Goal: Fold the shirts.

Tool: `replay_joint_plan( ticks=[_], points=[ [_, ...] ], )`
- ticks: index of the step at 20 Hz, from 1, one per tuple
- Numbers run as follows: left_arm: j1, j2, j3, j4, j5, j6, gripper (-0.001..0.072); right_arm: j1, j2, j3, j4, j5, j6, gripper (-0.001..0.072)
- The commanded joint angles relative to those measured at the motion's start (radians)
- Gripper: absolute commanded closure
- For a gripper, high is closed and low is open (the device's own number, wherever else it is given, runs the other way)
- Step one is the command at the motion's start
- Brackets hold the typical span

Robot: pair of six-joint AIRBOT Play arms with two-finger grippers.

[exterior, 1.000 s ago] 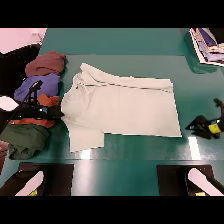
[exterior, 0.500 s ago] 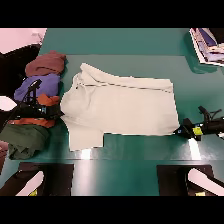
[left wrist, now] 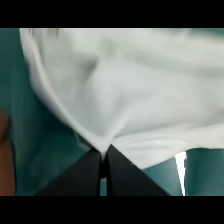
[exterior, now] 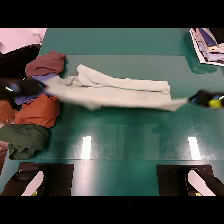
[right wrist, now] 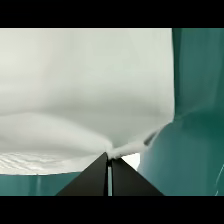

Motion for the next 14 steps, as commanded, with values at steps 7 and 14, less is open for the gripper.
replay_joint_plan(
  ticks=[7,14],
  points=[
    [0.001,0.045,0.861,0.003,0.026,-0.037,0.0683,0.008,0.192,0.771,-0.222,0.01,0.054,0.0695],
    [0.001,-0.111,0.88,-0.005,-0.126,-0.064,0.0683,0.009,-0.011,1.019,-0.254,0.243,0.058,0.0695]
  ],
)
